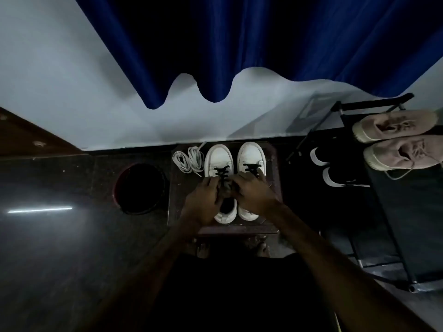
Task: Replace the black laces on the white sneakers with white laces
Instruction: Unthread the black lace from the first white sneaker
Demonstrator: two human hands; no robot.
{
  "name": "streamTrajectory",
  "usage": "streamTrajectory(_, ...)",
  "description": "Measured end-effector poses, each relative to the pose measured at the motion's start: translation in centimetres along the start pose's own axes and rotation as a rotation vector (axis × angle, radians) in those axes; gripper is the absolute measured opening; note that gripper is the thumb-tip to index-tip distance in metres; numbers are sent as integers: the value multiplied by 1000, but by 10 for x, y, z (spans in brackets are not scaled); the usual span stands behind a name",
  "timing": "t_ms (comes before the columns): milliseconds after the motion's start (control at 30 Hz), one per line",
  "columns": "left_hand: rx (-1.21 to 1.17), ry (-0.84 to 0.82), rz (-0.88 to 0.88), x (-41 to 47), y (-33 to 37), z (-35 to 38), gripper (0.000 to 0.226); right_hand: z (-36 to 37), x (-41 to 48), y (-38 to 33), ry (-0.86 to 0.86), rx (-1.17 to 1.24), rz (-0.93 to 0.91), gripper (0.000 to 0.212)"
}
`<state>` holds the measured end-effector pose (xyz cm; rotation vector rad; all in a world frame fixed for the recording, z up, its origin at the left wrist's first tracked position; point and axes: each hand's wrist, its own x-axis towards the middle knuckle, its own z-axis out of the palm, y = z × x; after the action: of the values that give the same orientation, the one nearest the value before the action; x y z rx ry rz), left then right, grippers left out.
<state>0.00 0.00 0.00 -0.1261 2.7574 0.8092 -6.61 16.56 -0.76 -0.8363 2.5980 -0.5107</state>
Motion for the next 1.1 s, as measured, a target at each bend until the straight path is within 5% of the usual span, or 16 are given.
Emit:
streamTrajectory(400, -81, 434, 164, 13, -23, 53, 32, 48, -2, 12, 459, -100, -123, 33)
streamTrajectory(633, -147, 620, 208, 26, -35, 76, 28, 52, -1, 20, 508, -43, -159, 30)
streamTrajectory(1100, -183, 600, 172, 3, -39, 78, 28, 70, -13, 12, 488, -253, -114, 48)
